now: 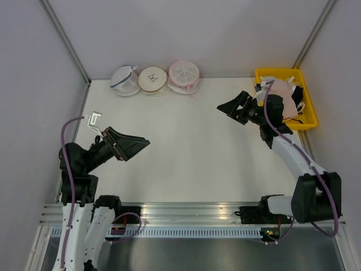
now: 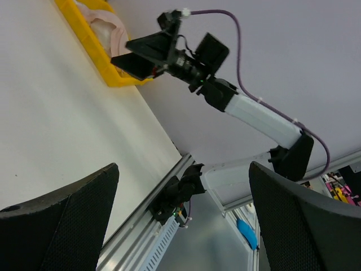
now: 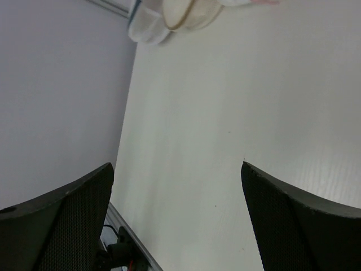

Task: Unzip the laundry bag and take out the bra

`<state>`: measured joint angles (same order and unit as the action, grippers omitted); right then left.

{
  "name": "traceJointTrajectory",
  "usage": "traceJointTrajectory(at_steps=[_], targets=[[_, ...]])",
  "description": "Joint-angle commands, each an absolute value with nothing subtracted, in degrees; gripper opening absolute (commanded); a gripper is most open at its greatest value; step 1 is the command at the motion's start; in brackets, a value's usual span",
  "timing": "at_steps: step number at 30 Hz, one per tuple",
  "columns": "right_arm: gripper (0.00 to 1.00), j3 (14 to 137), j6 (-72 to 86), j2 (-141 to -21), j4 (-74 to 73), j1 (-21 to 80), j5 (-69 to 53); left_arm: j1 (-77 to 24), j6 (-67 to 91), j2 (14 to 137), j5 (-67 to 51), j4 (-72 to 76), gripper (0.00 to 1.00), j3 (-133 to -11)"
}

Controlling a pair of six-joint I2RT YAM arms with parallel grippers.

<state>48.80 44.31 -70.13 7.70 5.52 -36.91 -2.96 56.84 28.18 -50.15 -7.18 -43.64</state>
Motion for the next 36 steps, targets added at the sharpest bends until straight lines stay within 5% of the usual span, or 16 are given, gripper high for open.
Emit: traceJointTrajectory(at_steps=[1, 16, 36], targets=[[0.98, 53.5, 49.3, -79.9, 12.4, 5.5, -29.2, -2.8, 54.1, 25.7, -52.1, -11.1, 1.0, -43.3], [0.98, 82.0, 43.0, -106.0, 5.4, 9.1, -19.6, -2.8, 49.2, 24.9, -44.4, -18.5, 1.0, -42.4], [0.98, 138.5, 46.0, -146.8, -4.5, 15.6, -8.6, -2.8, 47.9, 26.2, -42.8, -22.4, 0.99, -42.6]])
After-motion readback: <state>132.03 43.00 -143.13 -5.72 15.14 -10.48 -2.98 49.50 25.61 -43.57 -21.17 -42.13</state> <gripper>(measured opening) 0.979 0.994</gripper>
